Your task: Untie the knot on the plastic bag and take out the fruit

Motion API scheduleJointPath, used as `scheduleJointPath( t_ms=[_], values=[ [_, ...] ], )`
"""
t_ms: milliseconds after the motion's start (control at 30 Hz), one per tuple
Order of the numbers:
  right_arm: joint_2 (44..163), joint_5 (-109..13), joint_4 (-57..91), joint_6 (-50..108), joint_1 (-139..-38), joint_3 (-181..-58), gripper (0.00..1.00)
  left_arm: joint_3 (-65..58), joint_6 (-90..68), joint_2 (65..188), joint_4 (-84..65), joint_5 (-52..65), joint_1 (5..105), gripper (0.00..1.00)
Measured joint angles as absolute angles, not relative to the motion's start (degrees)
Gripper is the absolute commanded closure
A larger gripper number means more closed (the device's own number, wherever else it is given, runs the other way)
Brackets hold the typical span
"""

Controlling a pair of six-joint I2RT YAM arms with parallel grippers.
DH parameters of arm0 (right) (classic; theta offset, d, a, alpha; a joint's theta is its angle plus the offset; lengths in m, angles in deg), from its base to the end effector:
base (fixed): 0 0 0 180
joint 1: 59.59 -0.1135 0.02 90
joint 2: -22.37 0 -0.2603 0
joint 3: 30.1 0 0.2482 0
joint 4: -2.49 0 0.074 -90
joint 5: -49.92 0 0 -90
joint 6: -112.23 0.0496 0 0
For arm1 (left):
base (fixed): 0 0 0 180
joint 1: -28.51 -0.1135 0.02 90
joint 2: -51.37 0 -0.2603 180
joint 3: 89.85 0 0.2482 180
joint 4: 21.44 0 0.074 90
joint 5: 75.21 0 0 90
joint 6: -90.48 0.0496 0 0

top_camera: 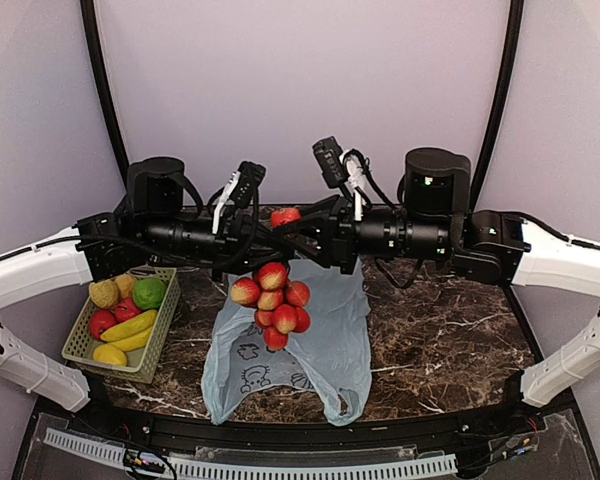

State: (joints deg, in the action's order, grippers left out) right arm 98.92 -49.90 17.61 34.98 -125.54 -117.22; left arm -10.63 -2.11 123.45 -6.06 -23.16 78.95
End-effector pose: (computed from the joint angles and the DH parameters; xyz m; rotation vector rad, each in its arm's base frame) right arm 0.1251 0.3011 0.4024 -0.9251 1.5313 1.1629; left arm 0.1664 -0.2493 0.3758 1.2011 1.4063 -1.2304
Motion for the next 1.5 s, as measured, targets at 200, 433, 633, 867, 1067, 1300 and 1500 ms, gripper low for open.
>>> scheduleJointPath(
  t_ms=[200,433,633,867,1067,1300,1500],
  values=[
    [96.47,-47.47,17.76,35.7,-125.35,-116.04,0.1,-10.65,-2.24,122.57,-3.81,-17.65,78.99,0.99],
    [91.69,-41.53,17.91,35.42,-124.43,-114.75,0.01,-10.63,-2.96,121.02,0.28,-11.88,78.47,0.99],
    [89.3,-35.91,19.38,37.34,-121.52,-112.17,0.01,-10.63,-5.46,117.15,5.7,-8.04,71.71,0.99],
    [87.84,-33.31,22.48,42.02,-115.03,-107.03,0.01,-10.63,-6.77,111.49,18.0,-0.45,55.98,0.99],
    [85.31,-32.65,24.52,44.71,-111.53,-103.21,0.01,-10.5,-8.19,108.52,31.6,3.64,43.85,0.99],
    [82.09,-32.35,25.54,45.52,-109.43,-100.98,0.01,-12.0,-9.67,105.61,44.27,5.36,32.18,0.99],
    [81.9,-32.26,25.83,45.47,-108.73,-99.91,0.01,-16.57,-10.7,103.97,48.45,5.6,27.19,0.99]
  ],
)
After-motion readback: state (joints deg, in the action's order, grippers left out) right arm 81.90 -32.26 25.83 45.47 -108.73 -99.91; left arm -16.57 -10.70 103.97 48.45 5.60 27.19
